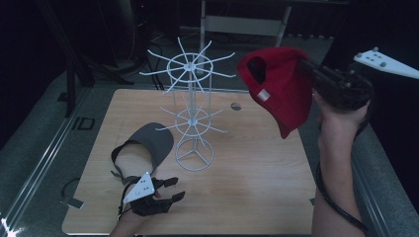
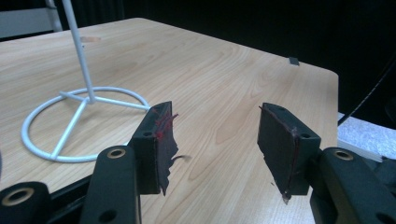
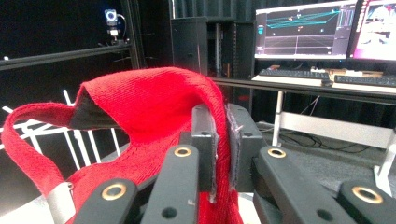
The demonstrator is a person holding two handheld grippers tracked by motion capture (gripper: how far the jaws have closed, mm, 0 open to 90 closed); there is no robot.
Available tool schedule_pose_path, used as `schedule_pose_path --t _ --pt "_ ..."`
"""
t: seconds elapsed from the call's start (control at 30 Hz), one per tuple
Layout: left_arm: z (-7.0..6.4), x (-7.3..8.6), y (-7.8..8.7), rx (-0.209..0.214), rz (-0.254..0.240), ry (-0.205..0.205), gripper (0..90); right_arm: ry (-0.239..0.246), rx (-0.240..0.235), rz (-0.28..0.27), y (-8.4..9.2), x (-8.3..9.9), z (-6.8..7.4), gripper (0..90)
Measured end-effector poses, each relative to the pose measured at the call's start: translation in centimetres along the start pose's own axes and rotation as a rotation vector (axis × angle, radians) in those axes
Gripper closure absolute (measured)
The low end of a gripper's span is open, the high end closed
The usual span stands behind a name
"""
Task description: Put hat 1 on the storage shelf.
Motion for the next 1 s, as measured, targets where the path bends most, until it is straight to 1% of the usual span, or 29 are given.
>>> schedule_pose_path --t 0.13,0.23,0.3,0.37,0.5,0.6,0.63,0.7,0.73,0.77,0.8,0.83,0.9,1.0 --pt "0.2 0.5 -0.1 -0.009 0.018 0.001 46.2 0.003 0.009 0.023 -1.5 0.0 0.3 82.6" --pt "0.3 1.0 -0.2 -0.022 0.040 -0.007 46.2 0.006 0.000 0.040 -2.3 0.4 0.6 82.5" --pt "0.5 1.2 -0.2 -0.024 0.043 0.000 46.2 0.005 -0.011 0.052 -2.7 0.8 0.8 82.6" --pt "0.6 1.3 -0.2 -0.025 0.046 0.003 46.2 0.007 -0.010 0.057 -2.8 1.1 0.8 82.5" --pt "0.8 1.5 -0.3 -0.014 0.041 0.014 46.1 0.009 -0.025 0.078 -3.2 2.0 1.0 82.5" --pt "1.0 1.7 -0.4 -0.019 0.049 0.028 41.1 0.012 -0.033 0.089 -3.3 2.6 1.2 82.5" --pt "1.0 1.7 -0.5 -0.029 0.055 0.033 38.7 0.013 -0.035 0.092 -3.3 2.7 1.2 82.5" --pt "1.2 1.8 -0.5 -0.028 0.059 0.046 32.3 0.017 -0.039 0.096 -3.3 3.1 1.3 82.5" --pt "1.3 1.8 -0.6 -0.038 0.065 0.049 28.8 0.017 -0.041 0.099 -3.3 3.2 1.3 82.5" --pt "1.3 1.9 -0.6 -0.037 0.064 0.054 25.0 0.018 -0.042 0.101 -3.3 3.4 1.4 82.5" --pt "1.4 1.9 -0.5 -0.037 0.062 0.060 24.4 0.018 -0.043 0.105 -3.3 3.6 1.4 82.5" --pt "1.4 1.9 -0.5 -0.047 0.062 0.064 23.2 0.022 -0.044 0.107 -3.3 3.8 1.5 82.5" --pt "1.5 1.9 -0.5 -0.054 0.066 0.069 18.5 0.026 -0.052 0.115 -3.3 4.4 1.6 82.5" --pt "1.6 2.0 -0.5 -0.064 0.067 0.078 17.2 0.039 -0.053 0.131 -3.3 5.2 1.9 82.4"
Point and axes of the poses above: each handheld gripper's, and its own axes: y roughly backward along the jaws, x roughly out of its underside, z roughly to its left, the point moved 1 cm from there along -y, roughly forward along the jaws, and after that the axes turned 2 degrees about -x, right-handed, at the moved point
